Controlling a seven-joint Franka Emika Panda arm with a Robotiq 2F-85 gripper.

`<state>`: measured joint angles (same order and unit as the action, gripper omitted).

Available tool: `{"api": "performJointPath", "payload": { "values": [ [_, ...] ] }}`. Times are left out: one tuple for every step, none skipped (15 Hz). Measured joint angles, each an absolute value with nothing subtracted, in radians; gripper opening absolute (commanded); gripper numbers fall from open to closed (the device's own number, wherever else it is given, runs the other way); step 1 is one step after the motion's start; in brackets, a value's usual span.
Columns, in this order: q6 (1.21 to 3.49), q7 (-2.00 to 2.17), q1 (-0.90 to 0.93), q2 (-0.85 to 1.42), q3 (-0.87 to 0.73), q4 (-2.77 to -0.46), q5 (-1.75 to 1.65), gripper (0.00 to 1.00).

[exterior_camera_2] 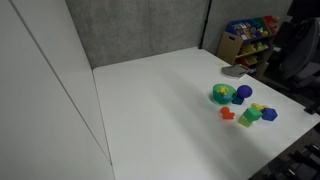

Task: Put the green block on top of the yellow block, move the green bowl to the right, pick up the yellow toy on the left and put it in the green bowl

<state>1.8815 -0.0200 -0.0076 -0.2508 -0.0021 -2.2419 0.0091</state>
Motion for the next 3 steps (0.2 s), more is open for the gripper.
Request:
{"api": "performJointPath", "payload": {
  "values": [
    [1.882,-0.02,-0.007,-0.253,-0.002,-2.248,0.009,1.0],
    [1.882,-0.02,-0.007,-0.253,-0.002,-2.253,0.009,1.0],
    [1.882,-0.02,-0.007,-0.253,-0.002,-2.255,0.009,1.0]
  ]
}}
